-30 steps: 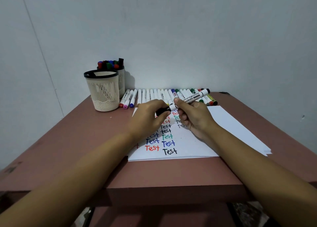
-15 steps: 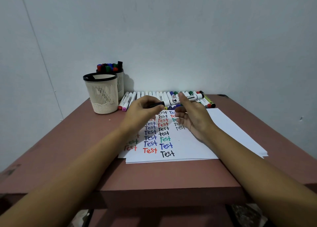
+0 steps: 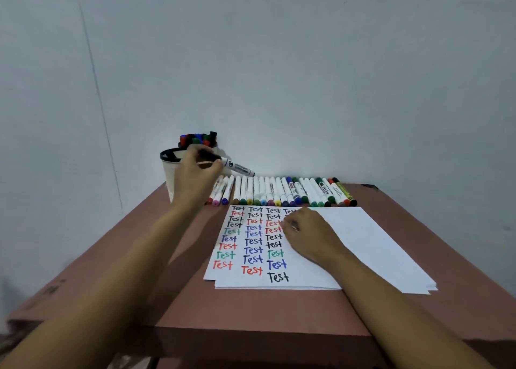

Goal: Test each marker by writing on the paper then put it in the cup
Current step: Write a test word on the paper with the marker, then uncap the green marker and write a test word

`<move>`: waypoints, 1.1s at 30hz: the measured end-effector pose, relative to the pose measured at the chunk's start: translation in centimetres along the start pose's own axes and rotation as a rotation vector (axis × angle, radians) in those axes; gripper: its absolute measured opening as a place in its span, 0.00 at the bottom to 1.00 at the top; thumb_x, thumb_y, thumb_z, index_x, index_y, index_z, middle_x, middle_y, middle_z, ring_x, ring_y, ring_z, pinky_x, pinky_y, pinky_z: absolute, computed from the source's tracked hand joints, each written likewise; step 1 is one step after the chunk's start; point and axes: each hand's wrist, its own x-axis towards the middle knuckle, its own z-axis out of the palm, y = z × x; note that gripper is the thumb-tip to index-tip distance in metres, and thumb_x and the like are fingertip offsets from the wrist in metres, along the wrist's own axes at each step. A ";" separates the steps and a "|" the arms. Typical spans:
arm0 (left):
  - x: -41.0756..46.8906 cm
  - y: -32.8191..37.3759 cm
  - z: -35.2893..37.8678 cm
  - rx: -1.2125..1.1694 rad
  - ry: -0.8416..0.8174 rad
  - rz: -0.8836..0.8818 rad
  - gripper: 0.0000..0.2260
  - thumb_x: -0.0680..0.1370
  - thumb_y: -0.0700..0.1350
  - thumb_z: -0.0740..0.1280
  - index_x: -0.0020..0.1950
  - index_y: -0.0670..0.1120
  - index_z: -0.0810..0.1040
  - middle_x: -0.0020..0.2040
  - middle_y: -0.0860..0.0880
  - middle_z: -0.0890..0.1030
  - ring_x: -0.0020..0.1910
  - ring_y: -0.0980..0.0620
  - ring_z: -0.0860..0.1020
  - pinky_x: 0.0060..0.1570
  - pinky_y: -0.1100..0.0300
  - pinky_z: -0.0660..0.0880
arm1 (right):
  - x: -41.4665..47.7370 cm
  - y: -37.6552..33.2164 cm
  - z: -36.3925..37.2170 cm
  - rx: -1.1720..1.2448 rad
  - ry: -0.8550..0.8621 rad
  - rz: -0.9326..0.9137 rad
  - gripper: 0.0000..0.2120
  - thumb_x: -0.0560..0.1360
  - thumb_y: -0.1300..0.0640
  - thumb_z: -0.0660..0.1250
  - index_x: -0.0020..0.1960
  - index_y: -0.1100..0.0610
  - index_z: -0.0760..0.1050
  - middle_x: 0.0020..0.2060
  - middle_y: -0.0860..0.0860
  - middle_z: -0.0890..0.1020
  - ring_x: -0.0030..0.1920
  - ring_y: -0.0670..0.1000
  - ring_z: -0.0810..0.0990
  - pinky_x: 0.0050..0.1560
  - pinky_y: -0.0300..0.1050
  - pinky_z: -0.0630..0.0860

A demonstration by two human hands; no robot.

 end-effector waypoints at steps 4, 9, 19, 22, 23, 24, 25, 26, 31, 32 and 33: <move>3.6 1.6 -2.6 0.209 0.032 0.205 0.09 0.75 0.38 0.66 0.54 0.42 0.73 0.46 0.50 0.78 0.46 0.55 0.76 0.41 0.75 0.70 | -0.1 -0.1 -0.1 -0.041 0.002 -0.012 0.15 0.80 0.50 0.59 0.51 0.58 0.81 0.47 0.53 0.78 0.51 0.52 0.76 0.47 0.43 0.71; 7.8 2.7 -5.9 0.418 0.027 0.276 0.12 0.75 0.37 0.65 0.58 0.41 0.70 0.48 0.41 0.79 0.47 0.45 0.78 0.46 0.54 0.74 | -0.2 -0.4 -0.4 -0.045 0.017 -0.016 0.15 0.80 0.50 0.60 0.55 0.57 0.81 0.53 0.53 0.79 0.53 0.51 0.76 0.53 0.44 0.73; 7.9 -0.4 -5.9 0.780 -0.281 0.177 0.12 0.77 0.40 0.62 0.60 0.44 0.67 0.49 0.39 0.79 0.41 0.39 0.77 0.40 0.49 0.76 | 0.0 -0.5 -0.4 -0.064 -0.007 -0.001 0.16 0.80 0.49 0.58 0.56 0.56 0.81 0.54 0.53 0.80 0.54 0.51 0.77 0.54 0.45 0.74; 7.5 -1.3 -5.3 0.856 -0.315 0.199 0.13 0.78 0.41 0.61 0.62 0.41 0.70 0.54 0.38 0.78 0.47 0.40 0.77 0.45 0.49 0.76 | -0.1 -0.6 -0.5 -0.061 -0.007 0.003 0.16 0.80 0.49 0.59 0.57 0.56 0.80 0.56 0.53 0.79 0.55 0.51 0.76 0.55 0.46 0.74; 7.3 -1.3 -5.1 0.851 -0.303 0.228 0.13 0.78 0.41 0.61 0.62 0.40 0.71 0.55 0.38 0.78 0.49 0.40 0.76 0.46 0.49 0.75 | -0.1 -0.6 -0.5 -0.060 -0.008 0.003 0.16 0.80 0.50 0.59 0.58 0.56 0.80 0.56 0.53 0.79 0.55 0.51 0.76 0.56 0.46 0.74; 7.2 -1.5 -5.0 0.841 -0.281 0.276 0.13 0.78 0.40 0.62 0.63 0.40 0.72 0.56 0.38 0.77 0.51 0.40 0.75 0.46 0.50 0.74 | -0.1 -0.6 -0.5 -0.059 -0.008 0.002 0.16 0.80 0.50 0.59 0.58 0.56 0.80 0.56 0.53 0.79 0.55 0.52 0.76 0.56 0.46 0.74; 7.0 -1.4 -4.8 0.836 -0.246 0.349 0.14 0.78 0.40 0.62 0.62 0.39 0.73 0.57 0.38 0.76 0.52 0.39 0.75 0.47 0.49 0.73 | -0.1 -0.7 -0.6 -0.059 -0.008 0.000 0.16 0.80 0.50 0.59 0.58 0.56 0.80 0.56 0.53 0.79 0.55 0.52 0.76 0.56 0.47 0.74; 6.8 -1.4 -4.6 0.834 -0.205 0.433 0.13 0.77 0.38 0.63 0.62 0.39 0.73 0.57 0.37 0.75 0.53 0.38 0.74 0.48 0.48 0.74 | -0.1 -0.7 -0.6 -0.058 -0.007 -0.001 0.16 0.80 0.50 0.59 0.58 0.56 0.80 0.56 0.53 0.79 0.56 0.52 0.76 0.56 0.47 0.74; 3.3 -0.4 -1.7 0.787 -0.145 0.785 0.12 0.74 0.40 0.60 0.52 0.37 0.79 0.48 0.38 0.80 0.46 0.38 0.78 0.44 0.47 0.75 | -0.1 -0.7 -0.5 -0.054 -0.004 -0.013 0.15 0.80 0.51 0.59 0.58 0.57 0.80 0.55 0.54 0.79 0.55 0.52 0.76 0.55 0.45 0.74; 2.3 -0.5 -0.8 0.775 -0.198 0.799 0.14 0.74 0.42 0.58 0.52 0.38 0.79 0.48 0.39 0.80 0.47 0.39 0.79 0.46 0.47 0.76 | -0.2 -0.7 -0.5 -0.055 -0.005 -0.018 0.15 0.80 0.52 0.59 0.58 0.57 0.80 0.55 0.54 0.79 0.54 0.52 0.76 0.54 0.45 0.74; 1.2 -0.7 0.2 0.776 -0.277 0.768 0.15 0.75 0.44 0.57 0.53 0.39 0.79 0.50 0.40 0.80 0.49 0.41 0.78 0.48 0.47 0.76 | -0.3 -0.8 -0.6 -0.055 -0.007 -0.022 0.15 0.80 0.52 0.59 0.58 0.57 0.80 0.54 0.55 0.79 0.54 0.52 0.76 0.54 0.44 0.73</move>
